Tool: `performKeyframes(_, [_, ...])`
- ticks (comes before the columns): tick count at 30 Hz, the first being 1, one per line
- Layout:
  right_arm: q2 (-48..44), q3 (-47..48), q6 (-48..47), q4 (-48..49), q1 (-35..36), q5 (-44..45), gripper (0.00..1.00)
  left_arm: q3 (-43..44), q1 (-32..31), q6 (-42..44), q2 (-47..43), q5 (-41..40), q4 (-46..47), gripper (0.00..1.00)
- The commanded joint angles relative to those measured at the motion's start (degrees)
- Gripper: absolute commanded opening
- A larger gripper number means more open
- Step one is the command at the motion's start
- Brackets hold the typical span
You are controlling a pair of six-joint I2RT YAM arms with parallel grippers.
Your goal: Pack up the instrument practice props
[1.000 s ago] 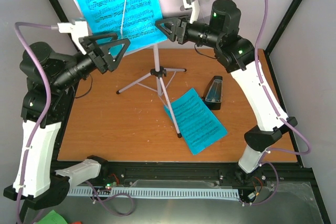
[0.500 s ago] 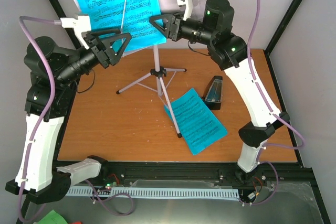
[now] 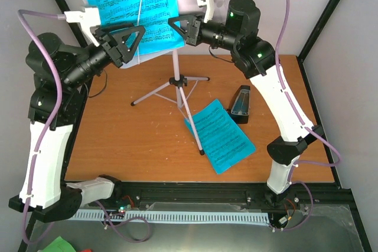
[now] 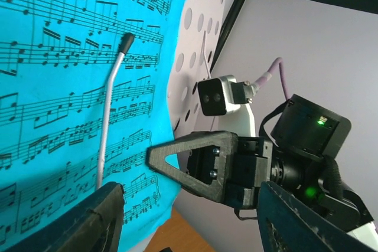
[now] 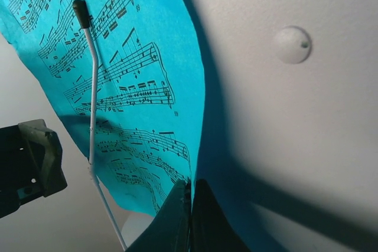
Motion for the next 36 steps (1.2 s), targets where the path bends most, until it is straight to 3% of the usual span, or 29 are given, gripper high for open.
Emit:
performKeyframes(1, [-0.4,1.4,-0.3,1.4,0.6,0.4,0.03,2.3,0.3,0.7,1.2,-2.2,0.3,0.61])
performKeyframes(8, [-0.7,1.4,-0.7,1.2,0.6,0.7,0.03,1.9,0.3,0.6,2.3,-5.2,0.5,0.57])
performKeyframes(15, [-0.9,1.2,-0.9,1.2,0.7,0.6,0.03,2.0,0.3,0.3,3.3,-5.0,1.0,0.50])
performKeyframes(26, [-1.1,1.2,-1.5,1.1,0.6,0.7,0.03,1.9,0.3,0.0,5.2,-3.7,1.6,0.46])
performKeyframes(34, [-1.2,1.2,-1.9,0.9,0.7,1.0,0.03,0.1,0.3,0.1,4.6,-3.0,4.3,0.25])
performKeyframes(36, [-1.2,1.2,-2.0,0.8,0.7,1.3,0.03,-0.5,0.3,0.8,4.3,-2.8,4.8,0.15])
